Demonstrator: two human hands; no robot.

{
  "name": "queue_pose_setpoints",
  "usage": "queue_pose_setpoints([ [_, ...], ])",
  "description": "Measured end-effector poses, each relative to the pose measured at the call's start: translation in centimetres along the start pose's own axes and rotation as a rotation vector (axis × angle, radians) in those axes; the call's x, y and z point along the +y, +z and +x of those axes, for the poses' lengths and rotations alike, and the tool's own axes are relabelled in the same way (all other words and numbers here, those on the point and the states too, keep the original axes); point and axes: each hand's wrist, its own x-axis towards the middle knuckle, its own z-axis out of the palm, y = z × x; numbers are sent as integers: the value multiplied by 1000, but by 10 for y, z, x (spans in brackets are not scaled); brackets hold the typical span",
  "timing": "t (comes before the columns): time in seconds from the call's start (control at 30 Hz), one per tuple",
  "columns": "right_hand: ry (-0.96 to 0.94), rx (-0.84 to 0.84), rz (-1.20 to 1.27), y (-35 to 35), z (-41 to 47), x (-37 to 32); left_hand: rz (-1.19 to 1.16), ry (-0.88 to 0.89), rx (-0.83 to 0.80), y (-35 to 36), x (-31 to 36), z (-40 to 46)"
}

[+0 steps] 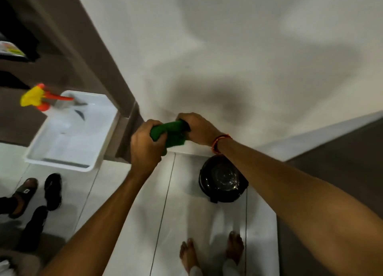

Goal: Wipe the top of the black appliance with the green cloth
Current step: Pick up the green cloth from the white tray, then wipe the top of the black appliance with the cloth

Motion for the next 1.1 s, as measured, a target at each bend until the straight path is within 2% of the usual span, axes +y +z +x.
queue_pose_setpoints([
  [0.13, 246, -87, 67, 22, -67, 95, -118, -192, -119, 97, -34, -23],
  [0.33, 574, -147, 120, 151, -167, 244, -165, -452, -407, 260, -138, -91],
  [0.43, 701, -105, 177, 212, -196, 295, -88, -539, -480, 318, -193, -115],
  [0.53, 765, -3, 179, 246, -203, 333, -52, -555, -500, 363, -228, -124],
  [0.7, 813, 129, 92, 268, -186, 395, -14, -491, -451, 427, -260, -117],
  [0.8, 800, 101, -219, 276, -173, 413, 54, -356, -481, 444, -268, -114],
  [0.87, 760, 124, -390, 288, -168, 410, 227, -198, -441, 446, -277, -117],
  [0.93, 614, 132, -421, 310, -168, 399, 313, -131, -371, 441, -289, -121],
  [1.0, 457, 61, -412, 337, -174, 391, 269, -82, -377, 438, -303, -124],
  [1.1, 520, -5, -368, 369, -184, 395, 327, 106, -491, 442, -329, -122],
])
